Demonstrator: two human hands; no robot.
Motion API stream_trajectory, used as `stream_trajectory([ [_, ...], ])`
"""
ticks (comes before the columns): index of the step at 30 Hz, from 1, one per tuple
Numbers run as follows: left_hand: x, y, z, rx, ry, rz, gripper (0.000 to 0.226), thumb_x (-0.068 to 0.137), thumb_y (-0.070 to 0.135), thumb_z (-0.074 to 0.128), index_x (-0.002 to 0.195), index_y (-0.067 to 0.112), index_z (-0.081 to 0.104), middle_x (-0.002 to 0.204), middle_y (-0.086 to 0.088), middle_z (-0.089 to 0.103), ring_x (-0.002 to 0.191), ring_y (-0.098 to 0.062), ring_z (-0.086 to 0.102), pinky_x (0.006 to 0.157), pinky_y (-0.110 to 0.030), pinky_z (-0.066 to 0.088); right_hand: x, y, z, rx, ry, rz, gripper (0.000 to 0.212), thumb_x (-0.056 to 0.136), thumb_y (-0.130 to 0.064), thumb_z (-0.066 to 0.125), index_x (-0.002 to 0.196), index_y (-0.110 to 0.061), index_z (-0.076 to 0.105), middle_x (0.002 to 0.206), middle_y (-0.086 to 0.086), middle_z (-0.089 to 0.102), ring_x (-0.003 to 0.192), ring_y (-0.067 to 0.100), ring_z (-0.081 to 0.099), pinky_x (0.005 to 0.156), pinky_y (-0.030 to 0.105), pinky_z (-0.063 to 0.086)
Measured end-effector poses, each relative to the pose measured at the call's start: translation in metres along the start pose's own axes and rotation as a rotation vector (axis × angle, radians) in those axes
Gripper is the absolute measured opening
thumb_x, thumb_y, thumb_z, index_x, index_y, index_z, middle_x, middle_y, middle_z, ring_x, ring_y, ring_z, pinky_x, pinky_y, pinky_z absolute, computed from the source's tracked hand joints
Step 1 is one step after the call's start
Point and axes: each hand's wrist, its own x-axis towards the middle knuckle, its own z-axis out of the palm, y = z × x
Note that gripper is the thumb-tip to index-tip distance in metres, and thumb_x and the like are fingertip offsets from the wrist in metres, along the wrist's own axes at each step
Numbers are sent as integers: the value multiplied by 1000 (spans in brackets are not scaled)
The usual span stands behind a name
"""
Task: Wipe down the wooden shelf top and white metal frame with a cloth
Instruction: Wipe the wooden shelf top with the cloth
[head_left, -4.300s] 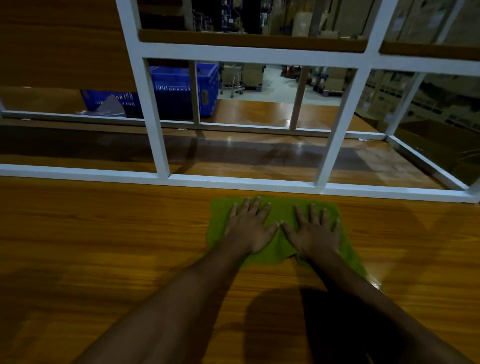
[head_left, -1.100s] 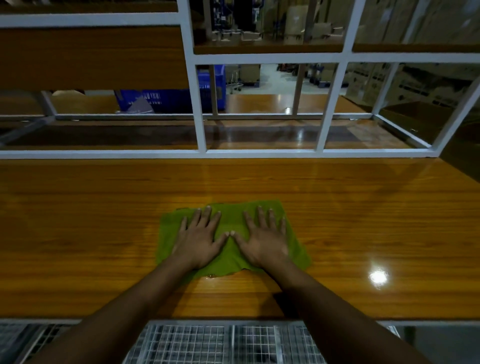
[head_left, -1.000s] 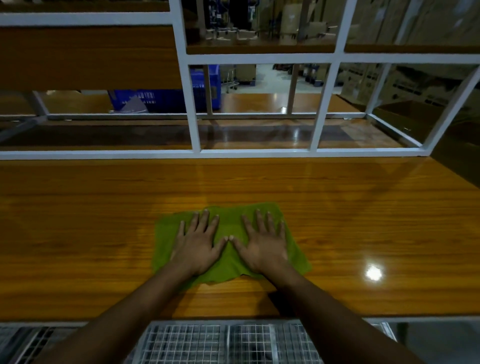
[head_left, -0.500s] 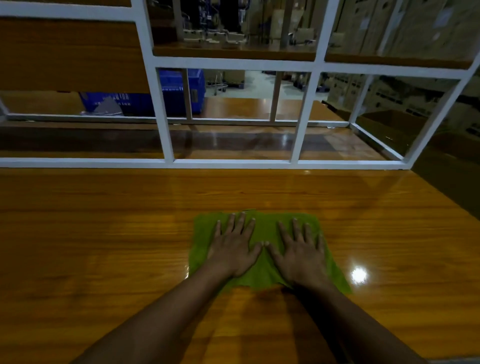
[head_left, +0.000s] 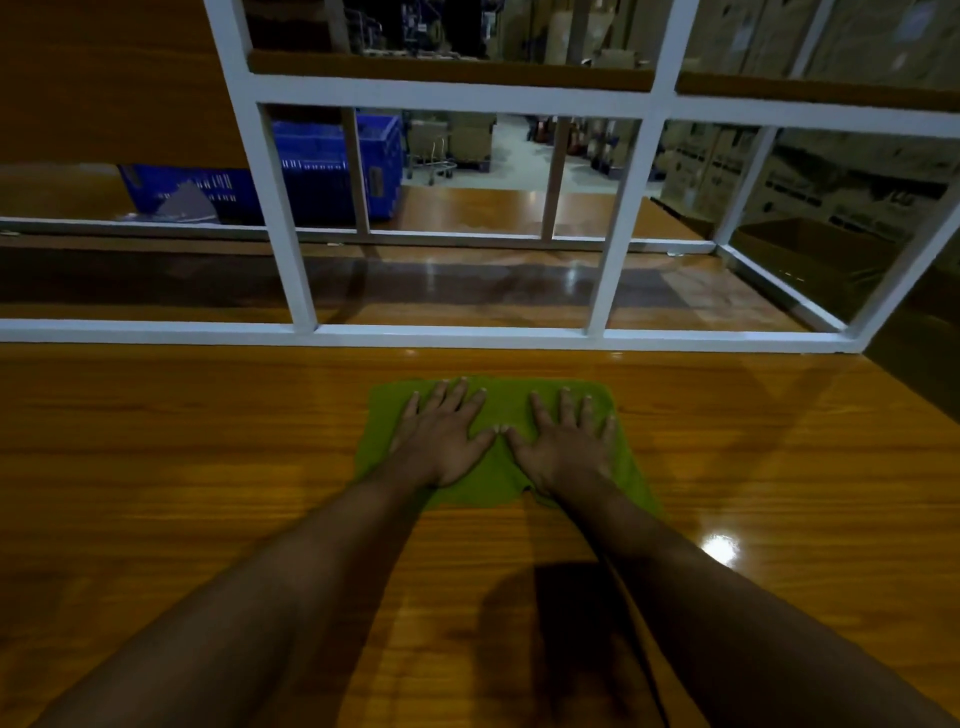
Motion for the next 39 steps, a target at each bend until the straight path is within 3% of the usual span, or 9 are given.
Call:
stream_trajectory([
  [12, -45, -98, -8, 25, 37, -94, 84, 84, 80, 2, 157, 36, 5, 165, 2, -3, 152, -23, -1, 120, -54, 3, -10, -94, 7, 7, -24, -140, 81, 89, -80, 11, 157, -37, 0, 166, 7, -8, 151, 35, -10, 116, 61, -10],
  [20, -129, -150, -15, 41, 0, -211, 77, 91, 76, 11, 156, 37, 0, 164, 4, -10, 152, -20, -6, 121, -52, 0, -64, -164, 15, 16, -37, -231, 80, 89, -79, 13, 157, -38, 1, 166, 7, -9, 151, 33, -13, 117, 59, -11],
  [27, -196, -149, -15, 25, 8, -238, 95, 73, 82, -8, 157, 37, 1, 165, 3, -8, 152, -20, -6, 121, -53, 0, -119, -181, 18, 16, -38, -244, 81, 88, -80, 11, 157, -39, 1, 166, 5, -8, 151, 32, -12, 118, 58, -11],
  [39, -290, -105, -13, 5, -11, -202, 92, 79, 82, -3, 157, 34, 3, 165, 1, -7, 152, -22, -6, 120, -53, 0, -223, -158, 25, -21, -14, -249, 80, 89, -79, 10, 157, -37, 1, 166, 6, -3, 152, 32, -6, 118, 59, -4],
])
